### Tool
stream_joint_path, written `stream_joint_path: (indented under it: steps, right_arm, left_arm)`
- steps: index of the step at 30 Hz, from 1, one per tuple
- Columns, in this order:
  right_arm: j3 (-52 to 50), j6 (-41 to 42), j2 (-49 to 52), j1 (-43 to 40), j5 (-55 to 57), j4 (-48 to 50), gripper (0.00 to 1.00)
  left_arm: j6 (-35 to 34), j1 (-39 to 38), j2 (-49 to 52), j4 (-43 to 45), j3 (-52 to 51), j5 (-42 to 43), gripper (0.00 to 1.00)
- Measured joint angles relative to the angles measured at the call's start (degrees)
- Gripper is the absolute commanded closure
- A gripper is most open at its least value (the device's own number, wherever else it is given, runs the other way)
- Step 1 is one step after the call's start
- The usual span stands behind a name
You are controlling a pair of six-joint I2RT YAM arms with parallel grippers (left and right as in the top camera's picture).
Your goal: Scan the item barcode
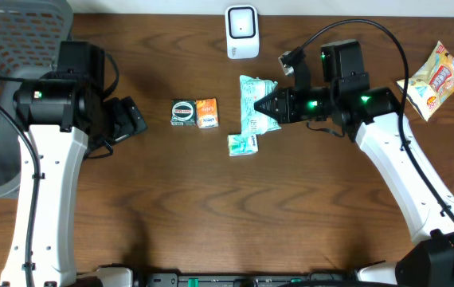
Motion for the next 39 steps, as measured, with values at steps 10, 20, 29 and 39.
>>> stream_joint_path:
  steps: [10, 20, 29, 39]
  right_arm:
    - [0.00, 1.66, 0.00, 0.00, -0.07, -0.04, 0.99]
    - [0.00, 3.17, 0.00, 0.00, -0.92, -0.52, 0.99]
    - [0.00, 3.39, 0.00, 0.00, -1.05, -0.72, 0.99]
    - [0.00, 3.87, 0.00, 0.00, -1.11, -1.84, 0.99]
  left_arm:
    - [0.00, 0.00, 0.00, 0.00, 0.00, 0.00, 0.02]
    - [0.00, 0.00, 0.00, 0.00, 0.00, 0.00, 0.02]
    - [0.00, 0.00, 0.00, 0.00, 0.00, 0.00, 0.02]
    - [0.00, 0.00, 0.00, 0.00, 0.00, 0.00, 0.02]
